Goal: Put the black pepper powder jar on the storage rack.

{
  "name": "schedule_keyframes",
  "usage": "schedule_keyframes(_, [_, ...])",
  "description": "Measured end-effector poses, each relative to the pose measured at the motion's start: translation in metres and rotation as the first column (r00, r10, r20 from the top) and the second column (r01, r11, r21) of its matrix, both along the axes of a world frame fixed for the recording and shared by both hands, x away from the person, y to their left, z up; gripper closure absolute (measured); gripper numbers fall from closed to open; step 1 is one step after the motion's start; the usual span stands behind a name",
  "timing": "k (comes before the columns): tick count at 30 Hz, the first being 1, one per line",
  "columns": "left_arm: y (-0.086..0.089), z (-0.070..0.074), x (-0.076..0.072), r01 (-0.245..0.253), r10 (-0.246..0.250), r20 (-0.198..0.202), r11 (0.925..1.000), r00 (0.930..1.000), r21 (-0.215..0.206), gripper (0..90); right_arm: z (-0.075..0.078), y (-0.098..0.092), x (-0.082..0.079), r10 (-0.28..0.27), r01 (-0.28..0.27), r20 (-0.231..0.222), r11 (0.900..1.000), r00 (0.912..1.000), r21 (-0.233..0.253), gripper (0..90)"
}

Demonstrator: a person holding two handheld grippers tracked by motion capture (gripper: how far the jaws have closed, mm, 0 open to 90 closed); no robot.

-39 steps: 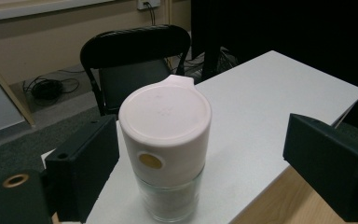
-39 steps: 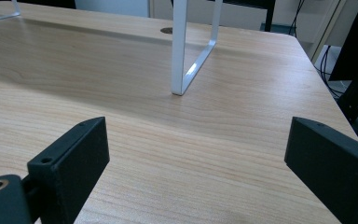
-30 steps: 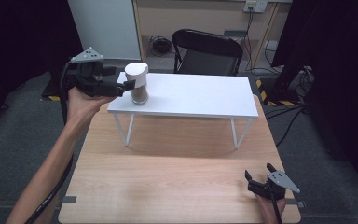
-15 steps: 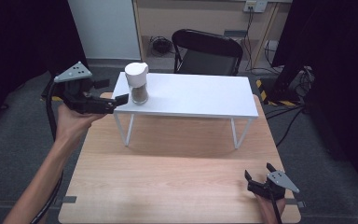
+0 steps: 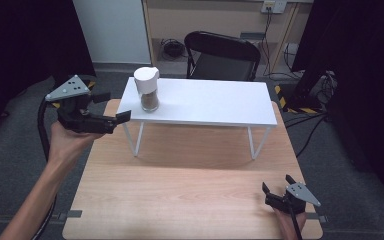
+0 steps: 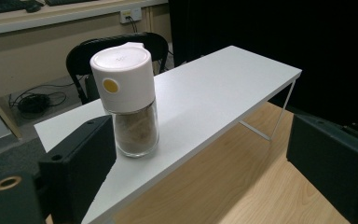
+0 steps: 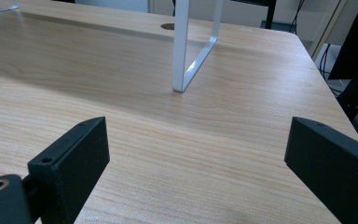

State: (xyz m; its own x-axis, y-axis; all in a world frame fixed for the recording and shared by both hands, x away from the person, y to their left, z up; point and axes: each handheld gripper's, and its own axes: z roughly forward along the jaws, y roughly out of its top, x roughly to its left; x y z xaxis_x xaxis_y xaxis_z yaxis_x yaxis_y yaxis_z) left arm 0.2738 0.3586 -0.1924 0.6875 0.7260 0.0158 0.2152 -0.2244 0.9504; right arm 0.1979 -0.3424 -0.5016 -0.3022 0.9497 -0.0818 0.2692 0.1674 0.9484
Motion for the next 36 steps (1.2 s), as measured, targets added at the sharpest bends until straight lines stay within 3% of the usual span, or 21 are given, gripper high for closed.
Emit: schedule_keyframes(36, [0.0009,-0.0025,-0.0014,-0.003,0.003,0.000,1.0000,1.0000,-0.006,7.8,-0.0001,-0.0005,0.0002,0.003,-0.003,0.000,1.000,1.0000,0.004,6.5])
